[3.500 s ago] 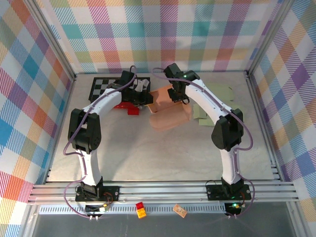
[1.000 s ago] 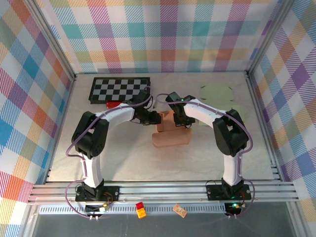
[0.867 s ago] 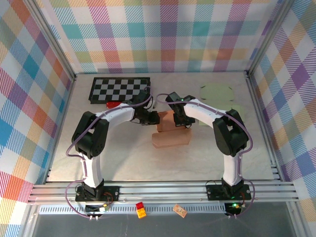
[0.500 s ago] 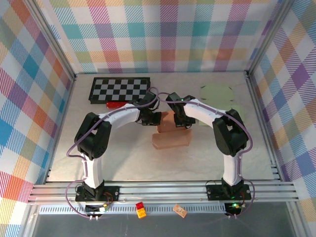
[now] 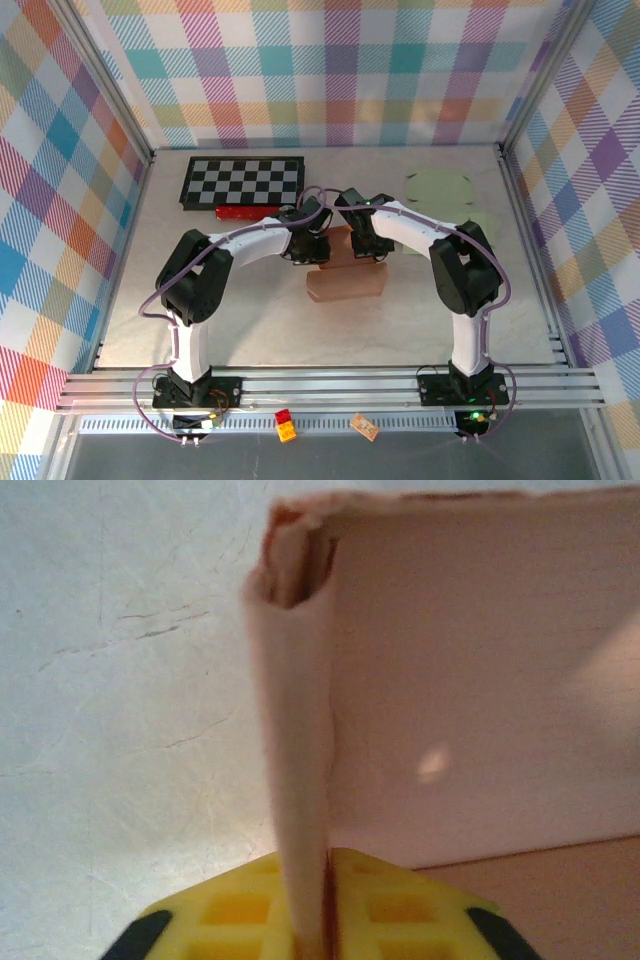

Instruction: Fold the paper box

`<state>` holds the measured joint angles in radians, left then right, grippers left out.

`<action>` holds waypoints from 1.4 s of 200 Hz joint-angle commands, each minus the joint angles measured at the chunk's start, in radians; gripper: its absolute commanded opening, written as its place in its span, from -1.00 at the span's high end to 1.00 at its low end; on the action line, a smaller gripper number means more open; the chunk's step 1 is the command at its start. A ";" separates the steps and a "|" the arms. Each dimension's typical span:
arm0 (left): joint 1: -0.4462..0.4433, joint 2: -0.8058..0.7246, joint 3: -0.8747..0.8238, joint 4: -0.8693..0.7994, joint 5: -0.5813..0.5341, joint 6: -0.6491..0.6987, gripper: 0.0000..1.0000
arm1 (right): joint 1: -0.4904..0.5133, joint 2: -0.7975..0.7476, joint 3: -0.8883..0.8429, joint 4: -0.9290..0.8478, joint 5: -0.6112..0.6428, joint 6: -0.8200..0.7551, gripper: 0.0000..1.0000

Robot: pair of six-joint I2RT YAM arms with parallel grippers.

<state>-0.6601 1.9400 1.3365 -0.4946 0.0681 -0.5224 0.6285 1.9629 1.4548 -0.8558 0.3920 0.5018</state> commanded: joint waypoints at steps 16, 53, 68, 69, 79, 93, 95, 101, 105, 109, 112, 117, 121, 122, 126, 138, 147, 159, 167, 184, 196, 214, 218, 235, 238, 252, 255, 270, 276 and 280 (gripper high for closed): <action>-0.026 0.015 0.000 -0.065 -0.077 -0.004 1.00 | 0.007 0.014 0.016 -0.008 -0.001 0.017 1.00; -0.075 0.051 0.045 -0.175 -0.229 -0.025 1.00 | 0.008 0.014 0.010 -0.012 -0.005 0.035 1.00; -0.091 0.050 0.029 -0.180 -0.264 -0.065 1.00 | 0.011 0.014 0.010 -0.012 -0.006 0.035 1.00; -0.092 0.050 0.027 -0.178 -0.267 -0.067 1.00 | 0.011 0.014 0.010 -0.012 -0.006 0.036 1.00; -0.101 0.034 0.008 -0.161 -0.287 -0.086 1.00 | 0.012 0.014 0.005 -0.015 -0.002 0.037 1.00; -0.108 0.016 -0.009 -0.136 -0.300 -0.097 1.00 | 0.013 0.010 -0.002 -0.011 -0.005 0.035 1.00; -0.108 0.014 -0.010 -0.132 -0.298 -0.097 1.00 | 0.013 0.009 -0.003 -0.011 -0.005 0.036 1.00; -0.108 0.010 -0.008 -0.126 -0.291 -0.093 0.96 | 0.013 0.007 -0.005 -0.009 -0.008 0.035 1.00; -0.108 0.007 -0.004 -0.124 -0.287 -0.088 0.89 | 0.012 0.007 -0.006 -0.009 -0.010 0.034 1.00; -0.108 0.004 -0.002 -0.120 -0.283 -0.087 0.79 | 0.013 0.007 -0.008 -0.008 -0.012 0.033 1.00; -0.108 0.001 0.001 -0.119 -0.282 -0.085 0.73 | 0.013 0.007 -0.008 -0.008 -0.014 0.032 1.00; -0.109 -0.003 0.008 -0.118 -0.280 -0.083 0.63 | 0.013 0.007 -0.008 -0.007 -0.015 0.033 1.00; -0.109 -0.005 0.013 -0.119 -0.280 -0.080 0.57 | 0.013 0.007 -0.007 -0.008 -0.016 0.032 1.00; -0.108 -0.006 0.014 -0.119 -0.279 -0.079 0.56 | 0.013 0.007 -0.007 -0.008 -0.016 0.031 1.00; -0.108 -0.010 0.020 -0.119 -0.278 -0.076 0.50 | 0.013 0.007 -0.008 -0.008 -0.017 0.032 1.00; -0.107 -0.022 0.038 -0.113 -0.261 -0.071 0.37 | 0.013 0.008 -0.006 -0.007 -0.020 0.030 1.00; -0.105 -0.029 0.052 -0.105 -0.238 -0.065 0.31 | 0.012 0.009 -0.006 -0.006 -0.021 0.029 1.00; -0.101 -0.031 0.079 -0.114 -0.220 -0.057 0.24 | 0.013 0.009 -0.005 -0.006 -0.022 0.029 1.00; -0.097 -0.030 0.092 -0.115 -0.207 -0.050 0.23 | 0.012 0.009 -0.006 -0.005 -0.024 0.028 1.00; -0.081 -0.025 0.107 -0.112 -0.186 -0.041 0.22 | 0.013 0.011 -0.008 -0.005 -0.026 0.029 1.00; -0.065 -0.011 0.123 -0.126 -0.181 -0.035 0.21 | 0.013 0.011 -0.010 -0.003 -0.027 0.029 1.00; -0.048 0.016 0.144 -0.138 -0.182 -0.018 0.19 | 0.013 0.008 -0.014 -0.002 -0.028 0.030 1.00; -0.045 0.025 0.148 -0.141 -0.182 -0.015 0.19 | 0.013 0.008 -0.013 -0.002 -0.028 0.030 1.00; -0.031 0.043 0.160 -0.147 -0.192 -0.002 0.19 | 0.013 0.007 -0.013 -0.002 -0.028 0.029 1.00; -0.029 0.042 0.160 -0.145 -0.195 -0.001 0.19 | 0.013 0.007 -0.012 -0.003 -0.029 0.029 1.00; -0.018 0.049 0.163 -0.131 -0.195 0.008 0.20 | 0.013 0.007 -0.013 -0.003 -0.031 0.030 1.00; -0.017 0.051 0.166 -0.131 -0.195 0.010 0.21 | 0.013 0.006 -0.013 -0.003 -0.032 0.030 1.00; -0.012 0.073 0.187 -0.142 -0.195 0.021 0.26 | 0.013 0.007 -0.013 -0.003 -0.036 0.031 1.00; -0.010 0.082 0.192 -0.145 -0.195 0.024 0.28 | 0.013 0.006 -0.013 -0.003 -0.037 0.031 1.00; -0.009 0.085 0.193 -0.144 -0.195 0.026 0.31 | 0.013 0.007 -0.011 -0.003 -0.038 0.030 1.00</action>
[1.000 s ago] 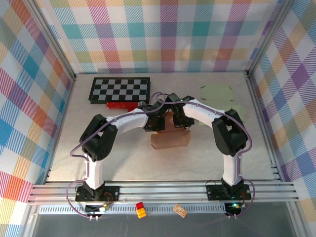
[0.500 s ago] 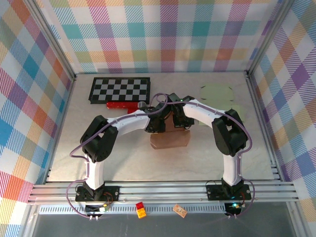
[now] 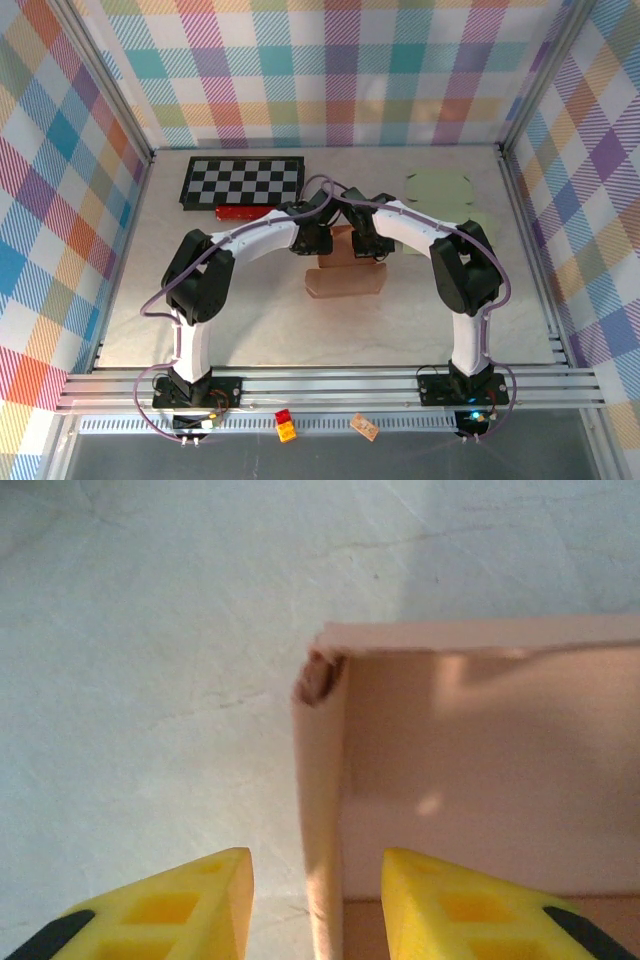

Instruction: Fold the paper box

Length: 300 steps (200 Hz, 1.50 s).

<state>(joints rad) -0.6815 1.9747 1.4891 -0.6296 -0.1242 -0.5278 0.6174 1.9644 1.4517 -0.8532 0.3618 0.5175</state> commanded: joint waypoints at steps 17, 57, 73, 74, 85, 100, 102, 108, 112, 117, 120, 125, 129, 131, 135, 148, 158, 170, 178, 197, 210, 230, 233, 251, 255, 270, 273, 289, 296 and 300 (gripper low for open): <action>0.014 0.062 0.040 0.001 0.002 0.031 0.38 | 0.024 0.005 -0.007 -0.006 -0.010 0.015 1.00; 0.014 0.090 0.065 0.005 -0.004 0.040 0.52 | 0.024 0.004 -0.014 -0.004 -0.015 0.016 1.00; 0.014 0.101 0.069 0.006 -0.015 0.042 0.61 | 0.024 0.004 -0.014 -0.004 -0.017 0.015 1.00; 0.014 0.101 0.069 0.007 -0.016 0.042 0.62 | 0.024 0.004 -0.013 -0.004 -0.017 0.016 1.00; 0.014 0.103 0.068 0.011 -0.019 0.043 0.72 | 0.024 0.002 -0.012 -0.005 -0.017 0.015 1.00; 0.011 0.108 0.074 0.009 -0.022 0.045 0.79 | 0.024 0.002 -0.010 -0.007 -0.015 0.015 1.00; 0.010 0.108 0.075 0.008 -0.022 0.046 0.79 | 0.024 0.002 -0.009 -0.007 -0.015 0.016 1.00; 0.008 0.110 0.078 0.005 -0.024 0.046 0.79 | 0.024 0.003 -0.009 -0.007 -0.015 0.016 1.00; 0.007 0.111 0.078 0.003 -0.025 0.048 0.81 | 0.024 0.003 -0.009 -0.008 -0.015 0.015 1.00; 0.006 0.112 0.078 0.001 -0.028 0.048 0.83 | 0.024 0.003 -0.007 -0.009 -0.015 0.015 1.00; 0.005 0.113 0.078 0.001 -0.029 0.049 0.84 | 0.023 0.002 -0.008 -0.009 -0.014 0.016 1.00; 0.004 0.113 0.076 0.001 -0.032 0.050 0.85 | 0.024 0.002 -0.007 -0.010 -0.014 0.018 1.00; 0.002 0.113 0.074 -0.001 -0.034 0.049 0.88 | 0.024 0.002 -0.008 -0.010 -0.014 0.019 1.00; 0.002 0.113 0.074 -0.002 -0.035 0.050 0.88 | 0.024 0.002 -0.008 -0.010 -0.014 0.019 1.00; 0.000 0.112 0.074 -0.003 -0.038 0.049 0.90 | 0.024 0.002 -0.007 -0.010 -0.014 0.020 1.00; -0.009 0.113 0.073 -0.012 -0.055 0.048 1.00 | 0.024 0.004 -0.008 -0.012 -0.014 0.023 1.00; -0.017 0.112 0.075 -0.024 -0.074 0.048 1.00 | 0.024 0.005 -0.007 -0.012 -0.015 0.027 1.00; -0.030 0.113 0.076 -0.040 -0.112 0.045 1.00 | 0.024 0.006 -0.007 -0.014 -0.017 0.029 1.00; -0.037 0.111 0.072 -0.042 -0.127 0.041 1.00 | 0.023 0.005 -0.007 -0.014 -0.018 0.031 1.00; -0.045 0.110 0.063 -0.030 -0.119 0.038 1.00 | 0.024 0.004 -0.008 -0.012 -0.020 0.033 1.00; -0.045 0.112 0.062 -0.020 -0.102 0.038 0.84 | 0.024 0.002 -0.009 -0.010 -0.020 0.031 1.00; -0.043 0.119 0.075 -0.010 -0.083 0.052 0.65 | 0.024 0.001 -0.012 -0.010 -0.021 0.030 1.00; -0.043 0.121 0.079 -0.010 -0.082 0.053 0.64 | 0.024 -0.001 -0.014 -0.009 -0.021 0.029 1.00; -0.035 0.133 0.101 -0.010 -0.069 0.060 0.63 | 0.024 -0.004 -0.019 -0.007 -0.023 0.027 1.00; -0.035 0.138 0.105 -0.011 -0.068 0.062 0.64 | 0.025 -0.004 -0.019 -0.007 -0.023 0.028 1.00; -0.032 0.148 0.115 -0.013 -0.059 0.066 0.67 | 0.024 -0.006 -0.020 -0.007 -0.023 0.026 1.00; -0.032 0.149 0.117 -0.013 -0.058 0.066 0.67 | 0.024 -0.006 -0.019 -0.007 -0.023 0.026 1.00; -0.032 0.158 0.118 -0.008 -0.041 0.071 0.64 | 0.024 -0.007 -0.021 -0.005 -0.027 0.023 1.00; -0.031 0.159 0.116 -0.005 -0.037 0.072 0.62 | 0.024 -0.006 -0.019 -0.005 -0.027 0.022 1.00; -0.032 0.157 0.113 -0.002 -0.033 0.073 0.61 | 0.024 -0.006 -0.020 -0.004 -0.027 0.022 1.00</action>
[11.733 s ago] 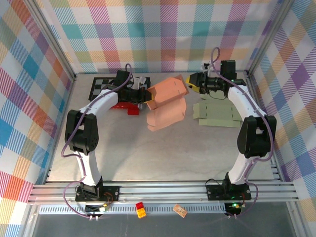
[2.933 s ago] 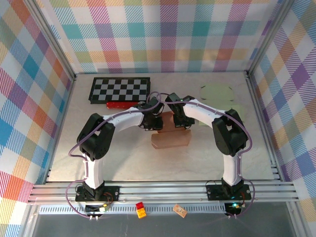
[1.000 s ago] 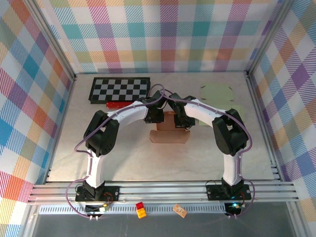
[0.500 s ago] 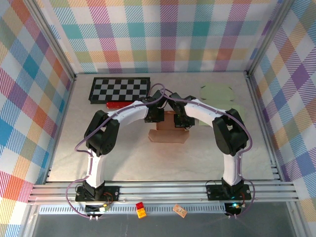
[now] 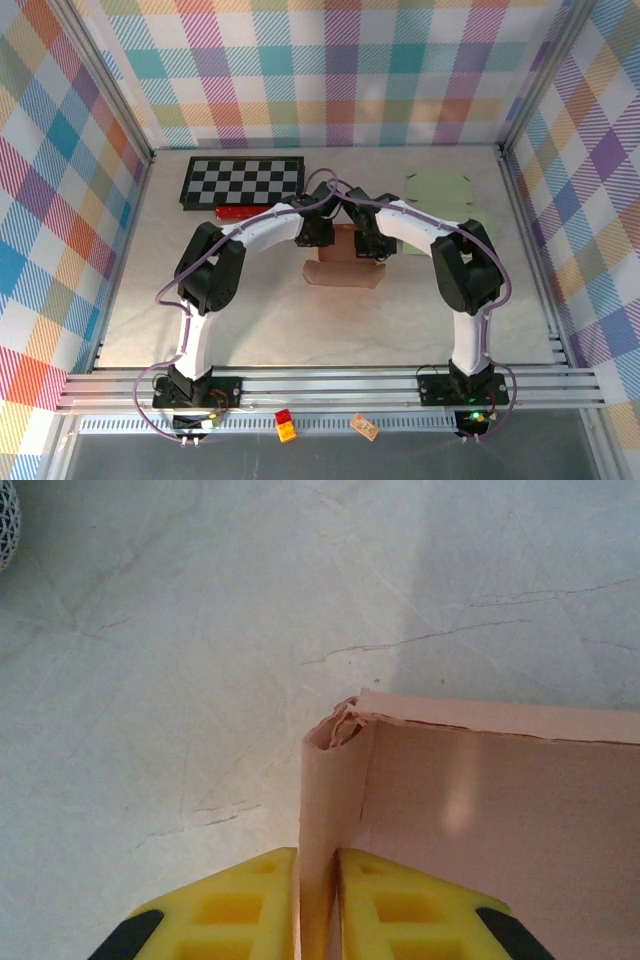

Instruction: Fold the paper box

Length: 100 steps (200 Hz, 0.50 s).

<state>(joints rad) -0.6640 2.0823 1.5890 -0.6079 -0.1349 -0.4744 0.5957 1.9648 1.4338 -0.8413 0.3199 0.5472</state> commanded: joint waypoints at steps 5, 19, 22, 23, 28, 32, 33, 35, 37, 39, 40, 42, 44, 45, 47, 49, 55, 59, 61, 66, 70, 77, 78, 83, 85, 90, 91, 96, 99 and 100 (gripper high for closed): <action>-0.047 0.050 0.011 -0.019 -0.016 0.020 0.58 | 0.045 -0.006 -0.003 -0.017 0.015 -0.007 1.00; -0.045 0.047 0.002 -0.004 0.012 0.020 0.54 | 0.046 -0.007 -0.005 -0.013 0.011 -0.009 1.00; -0.046 0.047 0.003 -0.002 0.016 0.022 0.53 | 0.046 -0.007 -0.006 -0.012 0.008 -0.009 1.00; -0.046 0.047 0.002 -0.002 0.018 0.022 0.53 | 0.046 -0.007 -0.006 -0.012 0.008 -0.009 1.00; -0.045 0.044 -0.001 -0.001 0.022 0.020 0.51 | 0.046 -0.006 -0.006 -0.012 0.006 -0.011 1.00; -0.045 0.040 -0.006 0.004 0.029 0.021 0.50 | 0.046 -0.005 -0.007 -0.011 0.002 -0.011 1.00; -0.044 0.039 -0.007 0.006 0.031 0.021 0.49 | 0.046 -0.004 -0.007 -0.010 0.000 -0.012 1.00; -0.043 0.037 -0.010 0.011 0.034 0.021 0.49 | 0.046 -0.004 -0.007 -0.010 -0.001 -0.014 1.00; -0.042 0.034 -0.012 0.013 0.036 0.020 0.48 | 0.046 -0.004 -0.007 -0.010 -0.002 -0.015 1.00; -0.042 0.031 -0.014 0.016 0.039 0.020 0.48 | 0.046 -0.003 -0.007 -0.010 -0.004 -0.015 1.00; -0.041 0.031 -0.016 0.018 0.040 0.019 0.48 | 0.046 -0.003 -0.007 -0.010 -0.004 -0.015 1.00; -0.040 0.029 -0.018 0.019 0.043 0.018 0.48 | 0.046 -0.003 -0.006 -0.010 -0.004 -0.016 1.00; -0.038 0.027 -0.018 0.020 0.046 0.017 0.48 | 0.046 -0.003 -0.007 -0.011 -0.004 -0.017 1.00; -0.038 0.025 -0.020 0.021 0.047 0.017 0.48 | 0.046 -0.004 -0.007 -0.010 -0.004 -0.018 1.00; -0.036 0.023 -0.021 0.022 0.050 0.017 0.49 | 0.046 -0.004 -0.007 -0.010 -0.006 -0.019 1.00; -0.035 0.022 -0.023 0.024 0.054 0.016 0.49 | 0.046 -0.004 -0.008 -0.009 -0.006 -0.019 1.00; -0.031 0.019 -0.026 0.026 0.065 0.016 0.53 | 0.045 -0.007 -0.011 -0.006 -0.009 -0.021 1.00; -0.027 0.018 -0.027 0.026 0.072 0.016 0.57 | 0.045 -0.007 -0.012 -0.005 -0.010 -0.022 1.00; -0.026 0.018 -0.026 0.025 0.074 0.017 0.59 | 0.045 -0.007 -0.013 -0.004 -0.010 -0.022 1.00; -0.024 0.018 -0.027 0.022 0.078 0.018 0.65 | 0.045 -0.007 -0.013 -0.005 -0.010 -0.022 1.00; -0.023 0.018 -0.027 0.022 0.079 0.021 0.69 | 0.045 -0.007 -0.013 -0.005 -0.009 -0.022 1.00; -0.023 0.014 -0.030 0.021 0.077 0.025 0.72 | 0.045 -0.006 -0.011 -0.008 -0.007 -0.021 1.00; -0.023 0.013 -0.030 0.020 0.078 0.026 0.72 | 0.044 -0.005 -0.010 -0.009 -0.006 -0.021 1.00; -0.023 0.012 -0.033 0.021 0.077 0.029 0.73 | 0.044 -0.004 -0.007 -0.011 -0.005 -0.021 1.00; -0.023 0.010 -0.034 0.020 0.077 0.029 0.73 | 0.044 -0.003 -0.005 -0.012 -0.004 -0.020 1.00; -0.023 0.008 -0.035 0.020 0.080 0.030 0.73 | 0.045 -0.003 -0.004 -0.013 -0.003 -0.021 1.00; -0.023 0.008 -0.036 0.020 0.081 0.031 0.73 | 0.045 -0.002 -0.003 -0.014 -0.003 -0.020 1.00; -0.023 0.007 -0.037 0.018 0.081 0.032 0.74 | 0.044 -0.001 -0.001 -0.016 0.000 -0.018 1.00; -0.023 0.005 -0.037 0.016 0.081 0.032 0.74 | 0.044 0.000 0.001 -0.017 0.001 -0.017 1.00; -0.023 0.005 -0.037 0.016 0.081 0.033 0.74 | 0.044 0.000 0.001 -0.017 0.001 -0.017 1.00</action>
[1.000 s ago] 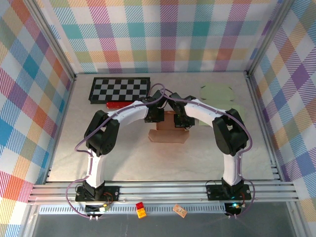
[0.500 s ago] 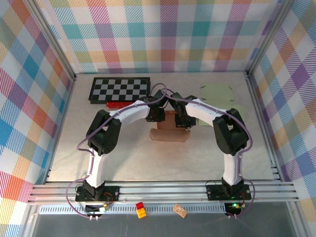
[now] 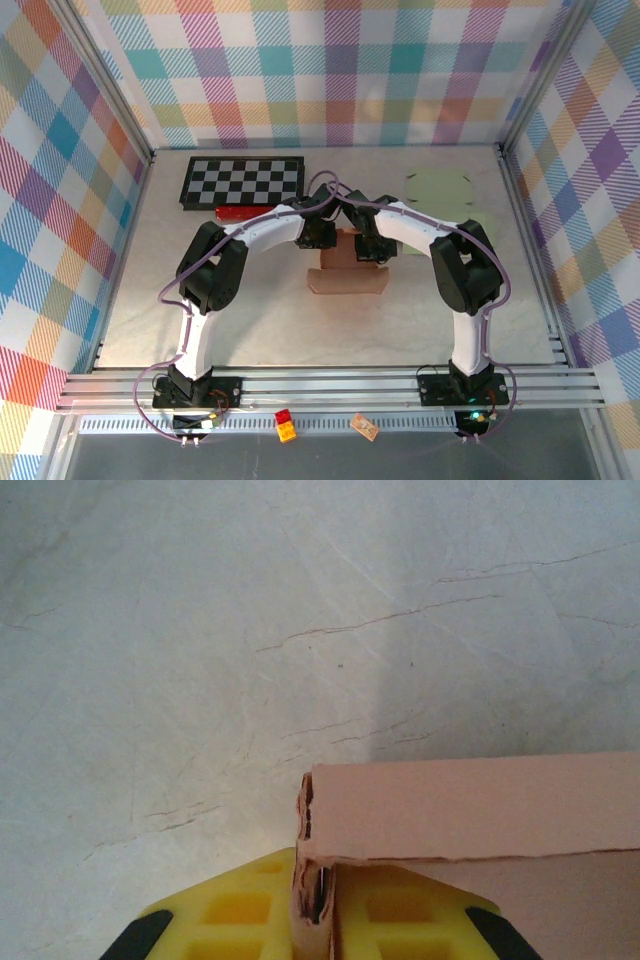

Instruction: Fold the paper box

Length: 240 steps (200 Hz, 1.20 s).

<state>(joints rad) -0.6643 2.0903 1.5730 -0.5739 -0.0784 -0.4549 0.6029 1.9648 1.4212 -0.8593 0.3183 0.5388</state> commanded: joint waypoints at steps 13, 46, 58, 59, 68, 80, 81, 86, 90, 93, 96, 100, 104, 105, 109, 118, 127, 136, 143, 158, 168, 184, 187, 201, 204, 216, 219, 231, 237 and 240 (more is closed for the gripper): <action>-0.027 -0.006 -0.026 -0.023 0.020 0.017 0.76 | 0.037 0.004 0.021 -0.005 0.007 -0.005 1.00; -0.041 -0.003 -0.024 -0.090 -0.074 0.017 1.00 | 0.038 0.005 0.029 -0.017 0.018 0.007 1.00; -0.044 -0.001 -0.027 -0.110 -0.108 0.002 1.00 | 0.038 0.006 0.033 -0.021 0.018 0.014 1.00; -0.043 -0.001 -0.027 -0.112 -0.110 0.000 1.00 | 0.038 0.006 0.032 -0.021 0.018 0.014 1.00; -0.047 0.002 -0.027 -0.125 -0.127 -0.011 1.00 | 0.038 0.006 0.036 -0.021 0.015 0.019 1.00; -0.053 0.009 -0.021 -0.141 -0.148 -0.023 1.00 | 0.038 0.007 0.036 -0.021 0.009 0.022 1.00; -0.053 0.009 -0.020 -0.142 -0.149 -0.022 1.00 | 0.038 0.007 0.036 -0.021 0.008 0.023 1.00; -0.056 0.011 -0.017 -0.144 -0.153 -0.027 1.00 | 0.038 0.006 0.036 -0.020 0.005 0.025 1.00; -0.057 0.013 -0.015 -0.145 -0.156 -0.029 1.00 | 0.038 0.006 0.036 -0.020 0.002 0.024 1.00; -0.059 0.015 -0.012 -0.147 -0.156 -0.030 1.00 | 0.038 0.006 0.036 -0.020 0.001 0.025 1.00; -0.060 0.016 -0.011 -0.146 -0.156 -0.032 1.00 | 0.038 0.006 0.036 -0.019 -0.001 0.026 1.00; -0.062 0.016 -0.009 -0.143 -0.153 -0.034 1.00 | 0.038 0.006 0.036 -0.018 -0.003 0.026 1.00; -0.063 0.016 -0.008 -0.141 -0.150 -0.034 1.00 | 0.038 0.006 0.036 -0.017 -0.006 0.025 1.00; -0.064 0.017 -0.006 -0.139 -0.149 -0.034 1.00 | 0.038 0.006 0.036 -0.017 -0.007 0.025 1.00; -0.065 0.018 -0.006 -0.135 -0.143 -0.034 1.00 | 0.038 0.006 0.036 -0.017 -0.008 0.025 1.00; -0.066 0.018 0.001 -0.132 -0.134 -0.034 0.96 | 0.038 0.008 0.037 -0.017 -0.013 0.023 1.00; -0.068 0.018 0.011 -0.132 -0.120 -0.033 0.69 | 0.038 0.009 0.038 -0.015 -0.018 0.022 1.00; -0.071 0.009 0.021 -0.132 -0.114 -0.032 0.52 | 0.038 0.009 0.035 -0.017 -0.024 0.023 1.00; -0.073 0.002 0.029 -0.132 -0.103 -0.031 0.43 | 0.038 0.009 0.033 -0.018 -0.030 0.025 1.00; -0.073 -0.022 0.044 -0.132 -0.066 -0.035 0.31 | 0.038 0.012 0.034 -0.023 -0.037 0.029 1.00; -0.073 -0.038 0.053 -0.134 -0.039 -0.040 0.25 | 0.038 0.014 0.033 -0.027 -0.043 0.035 1.00; -0.073 -0.057 0.062 -0.149 0.008 -0.053 0.16 | 0.038 0.024 0.044 -0.040 -0.061 0.044 1.00; -0.072 -0.059 0.062 -0.152 0.018 -0.055 0.13 | 0.038 0.027 0.047 -0.044 -0.064 0.048 1.00; -0.072 -0.065 0.064 -0.167 0.058 -0.064 0.08 | 0.038 0.034 0.056 -0.056 -0.076 0.064 1.00; -0.072 -0.066 0.063 -0.169 0.064 -0.066 0.08 | 0.038 0.034 0.056 -0.059 -0.079 0.066 1.00; -0.072 -0.080 0.046 -0.164 0.078 -0.073 0.05 | 0.038 0.036 0.060 -0.065 -0.088 0.079 1.00; -0.071 -0.084 0.042 -0.164 0.078 -0.074 0.04 | 0.038 0.037 0.062 -0.067 -0.090 0.081 1.00; -0.068 -0.098 0.029 -0.164 0.083 -0.085 0.02 | 0.038 0.039 0.068 -0.076 -0.101 0.092 1.00; -0.063 -0.106 0.022 -0.159 0.091 -0.092 0.01 | 0.038 0.040 0.069 -0.079 -0.107 0.097 1.00; -0.062 -0.112 0.018 -0.155 0.094 -0.095 0.01 | 0.038 0.040 0.070 -0.081 -0.110 0.099 1.00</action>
<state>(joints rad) -0.6716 2.0567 1.6012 -0.7094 -0.0345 -0.5148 0.6086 1.9697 1.4494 -0.9306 0.2436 0.5964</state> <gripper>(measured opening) 0.488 0.100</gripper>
